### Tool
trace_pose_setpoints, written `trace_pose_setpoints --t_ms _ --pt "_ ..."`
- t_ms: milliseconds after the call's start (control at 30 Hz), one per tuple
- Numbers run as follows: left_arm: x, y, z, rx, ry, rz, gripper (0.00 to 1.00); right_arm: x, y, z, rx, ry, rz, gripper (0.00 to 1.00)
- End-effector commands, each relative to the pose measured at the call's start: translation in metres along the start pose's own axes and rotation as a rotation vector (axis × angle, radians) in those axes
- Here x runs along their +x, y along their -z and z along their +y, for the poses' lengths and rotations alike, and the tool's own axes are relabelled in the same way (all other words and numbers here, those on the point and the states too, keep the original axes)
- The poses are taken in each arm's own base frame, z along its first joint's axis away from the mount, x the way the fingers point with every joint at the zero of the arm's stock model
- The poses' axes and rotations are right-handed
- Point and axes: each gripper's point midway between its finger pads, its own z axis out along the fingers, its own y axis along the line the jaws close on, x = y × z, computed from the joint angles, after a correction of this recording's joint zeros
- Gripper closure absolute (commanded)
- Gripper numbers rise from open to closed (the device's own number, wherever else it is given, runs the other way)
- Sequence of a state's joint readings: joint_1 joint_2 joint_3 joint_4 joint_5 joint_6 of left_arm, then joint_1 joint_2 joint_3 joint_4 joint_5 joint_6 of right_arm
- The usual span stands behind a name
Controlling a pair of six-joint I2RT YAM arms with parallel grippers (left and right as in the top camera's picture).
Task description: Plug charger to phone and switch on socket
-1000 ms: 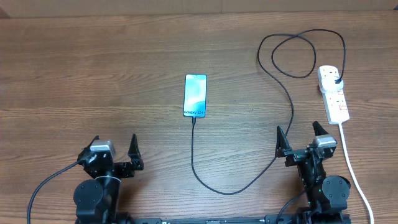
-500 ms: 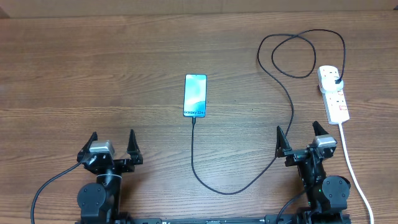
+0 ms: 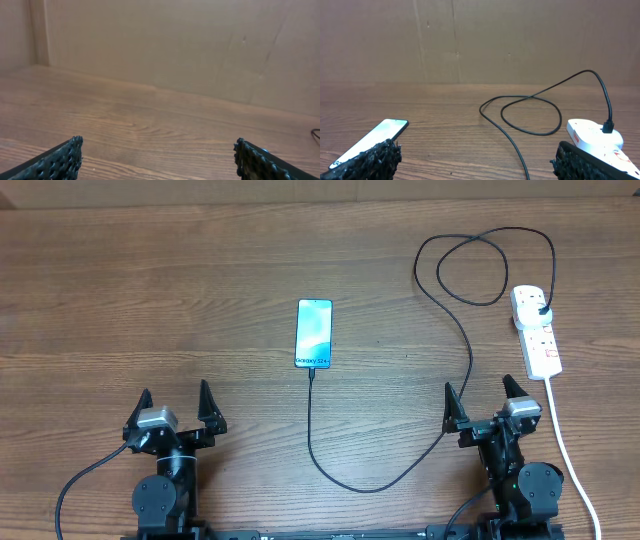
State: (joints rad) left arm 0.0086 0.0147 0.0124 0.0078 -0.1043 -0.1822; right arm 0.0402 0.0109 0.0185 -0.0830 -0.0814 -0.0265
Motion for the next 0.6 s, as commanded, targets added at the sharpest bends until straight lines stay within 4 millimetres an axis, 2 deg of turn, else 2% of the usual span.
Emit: trace_pose_setpoints --t_ms 0,67,200,567 --pt "0.009 0.0 0.009 -0.046 0.001 0.025 0.0 0.003 0.0 0.001 -0.005 0.005 -0.001 0.0" --pt "0.018 0.001 0.008 -0.035 -0.052 0.064 0.0 0.003 0.0 0.001 -0.005 0.005 -0.001 0.0" --pt "0.022 0.001 -0.002 0.029 -0.156 0.08 0.0 0.003 0.0 0.001 -0.005 0.005 -0.001 0.0" --pt "0.023 0.001 -0.003 0.035 -0.16 0.085 0.0 0.003 0.0 0.001 -0.005 0.005 -0.001 0.0"
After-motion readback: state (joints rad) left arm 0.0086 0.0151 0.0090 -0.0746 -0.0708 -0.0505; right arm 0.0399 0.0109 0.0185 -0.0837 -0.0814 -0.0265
